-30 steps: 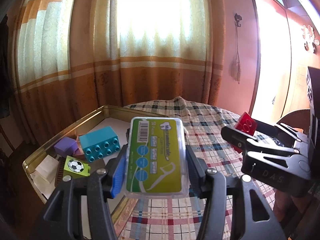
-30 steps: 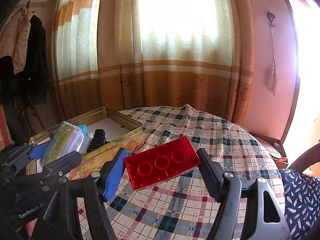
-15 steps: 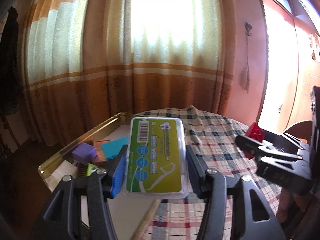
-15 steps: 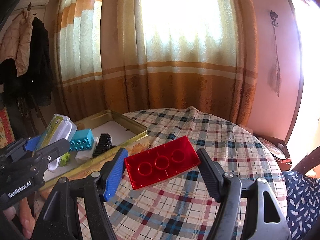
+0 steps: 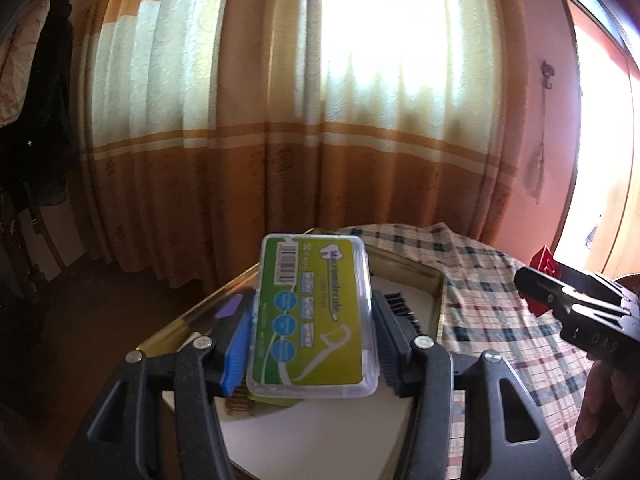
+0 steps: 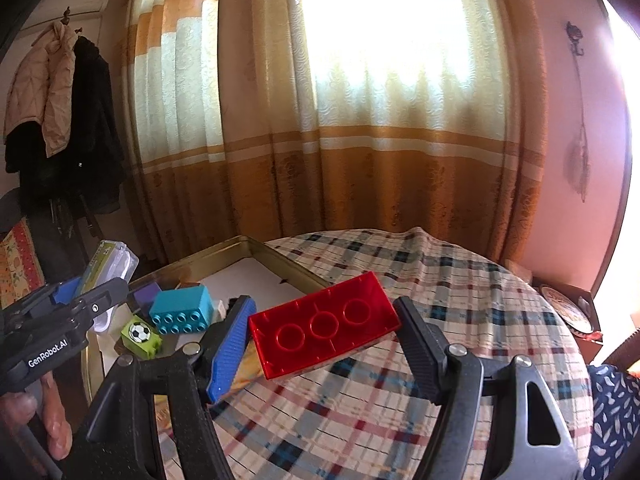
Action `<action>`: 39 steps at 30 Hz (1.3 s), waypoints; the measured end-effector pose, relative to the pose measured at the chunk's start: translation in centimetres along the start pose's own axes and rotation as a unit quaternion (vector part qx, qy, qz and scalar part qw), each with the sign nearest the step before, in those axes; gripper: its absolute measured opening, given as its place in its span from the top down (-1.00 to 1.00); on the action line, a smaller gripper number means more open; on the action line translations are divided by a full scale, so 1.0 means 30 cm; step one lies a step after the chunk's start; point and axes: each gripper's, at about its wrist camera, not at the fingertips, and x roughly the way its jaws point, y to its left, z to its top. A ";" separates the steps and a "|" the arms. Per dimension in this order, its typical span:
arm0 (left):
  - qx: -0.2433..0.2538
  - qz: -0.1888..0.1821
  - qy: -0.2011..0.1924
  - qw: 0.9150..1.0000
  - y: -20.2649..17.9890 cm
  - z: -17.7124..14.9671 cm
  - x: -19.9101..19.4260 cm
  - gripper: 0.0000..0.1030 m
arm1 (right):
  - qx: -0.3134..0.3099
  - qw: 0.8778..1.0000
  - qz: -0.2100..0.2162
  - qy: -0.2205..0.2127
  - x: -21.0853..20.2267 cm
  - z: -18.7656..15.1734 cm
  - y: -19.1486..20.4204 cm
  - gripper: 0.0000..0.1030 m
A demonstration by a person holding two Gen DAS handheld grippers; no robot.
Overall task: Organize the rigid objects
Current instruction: 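Carry the floss box and red block over the gold tin with both tools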
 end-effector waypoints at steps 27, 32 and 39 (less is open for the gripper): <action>-0.036 0.057 0.083 0.994 0.169 -0.011 0.130 -0.05 | -0.034 0.988 0.097 0.114 0.271 -0.014 0.312 -0.41; -0.036 0.058 0.084 0.994 0.166 -0.014 0.130 -0.05 | -0.029 0.987 0.103 0.119 0.274 -0.020 0.311 -0.41; -0.035 0.059 0.085 0.994 0.166 -0.014 0.130 -0.05 | -0.038 0.985 0.110 0.126 0.278 -0.038 0.333 -0.41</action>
